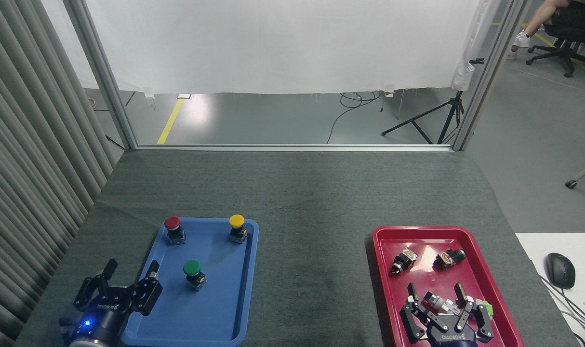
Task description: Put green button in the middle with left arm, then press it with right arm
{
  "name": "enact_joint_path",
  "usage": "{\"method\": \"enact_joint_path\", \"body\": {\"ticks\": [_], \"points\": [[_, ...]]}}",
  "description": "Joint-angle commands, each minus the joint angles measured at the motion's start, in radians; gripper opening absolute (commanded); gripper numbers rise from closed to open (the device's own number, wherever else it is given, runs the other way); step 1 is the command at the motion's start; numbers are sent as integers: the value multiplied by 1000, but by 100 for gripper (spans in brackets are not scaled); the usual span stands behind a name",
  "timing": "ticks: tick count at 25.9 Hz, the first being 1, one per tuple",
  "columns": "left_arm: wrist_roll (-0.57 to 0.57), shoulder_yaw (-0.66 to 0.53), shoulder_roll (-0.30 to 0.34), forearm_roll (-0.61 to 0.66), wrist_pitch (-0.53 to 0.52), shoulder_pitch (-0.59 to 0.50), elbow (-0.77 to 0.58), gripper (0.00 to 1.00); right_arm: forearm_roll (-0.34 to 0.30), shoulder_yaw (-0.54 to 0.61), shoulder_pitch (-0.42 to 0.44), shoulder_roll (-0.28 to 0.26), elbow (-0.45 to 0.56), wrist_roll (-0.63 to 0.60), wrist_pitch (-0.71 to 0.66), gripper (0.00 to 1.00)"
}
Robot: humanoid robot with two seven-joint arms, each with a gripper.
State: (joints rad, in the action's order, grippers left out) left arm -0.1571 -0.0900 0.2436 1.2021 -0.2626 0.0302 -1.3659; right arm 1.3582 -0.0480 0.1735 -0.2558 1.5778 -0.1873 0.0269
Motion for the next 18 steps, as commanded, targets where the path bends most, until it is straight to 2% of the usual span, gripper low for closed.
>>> {"method": "enact_joint_path", "body": {"ticks": [1,18], "points": [[1,-2,-1,-13,5,0,2,99,-1,-3,-6,-7,-1,0,1,100],[-19,1,6,2,5,-9,-16,99,1,0,-8,-17,7,8,-1,100]]}}
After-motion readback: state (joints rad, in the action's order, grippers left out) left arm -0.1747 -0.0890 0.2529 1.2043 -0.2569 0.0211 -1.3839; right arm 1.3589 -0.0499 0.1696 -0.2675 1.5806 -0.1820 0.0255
